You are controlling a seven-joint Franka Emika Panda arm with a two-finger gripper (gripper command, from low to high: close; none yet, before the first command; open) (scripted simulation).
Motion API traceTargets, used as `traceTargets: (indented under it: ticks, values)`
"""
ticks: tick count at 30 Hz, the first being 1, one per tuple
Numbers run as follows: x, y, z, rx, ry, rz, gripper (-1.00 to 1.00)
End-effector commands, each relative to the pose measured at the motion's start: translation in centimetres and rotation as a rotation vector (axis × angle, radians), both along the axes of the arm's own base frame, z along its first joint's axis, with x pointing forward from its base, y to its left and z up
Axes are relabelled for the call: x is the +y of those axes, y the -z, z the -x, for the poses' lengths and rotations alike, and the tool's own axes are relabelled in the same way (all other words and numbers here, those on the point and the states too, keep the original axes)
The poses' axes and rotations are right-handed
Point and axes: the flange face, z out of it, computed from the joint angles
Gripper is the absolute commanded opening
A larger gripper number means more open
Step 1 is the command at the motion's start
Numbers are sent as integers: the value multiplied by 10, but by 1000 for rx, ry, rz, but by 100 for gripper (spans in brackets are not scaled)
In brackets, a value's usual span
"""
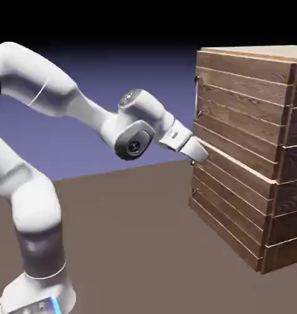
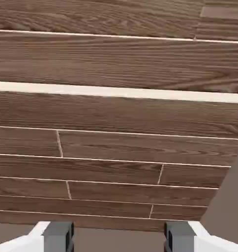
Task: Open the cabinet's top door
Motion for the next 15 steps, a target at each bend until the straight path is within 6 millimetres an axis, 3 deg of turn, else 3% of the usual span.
traceTargets:
  ticks: [1, 15]
  values:
    - [-2, -9, -1, -23, 38, -40, 0]
    - [0, -121, 11, -330, 455, -639, 0]
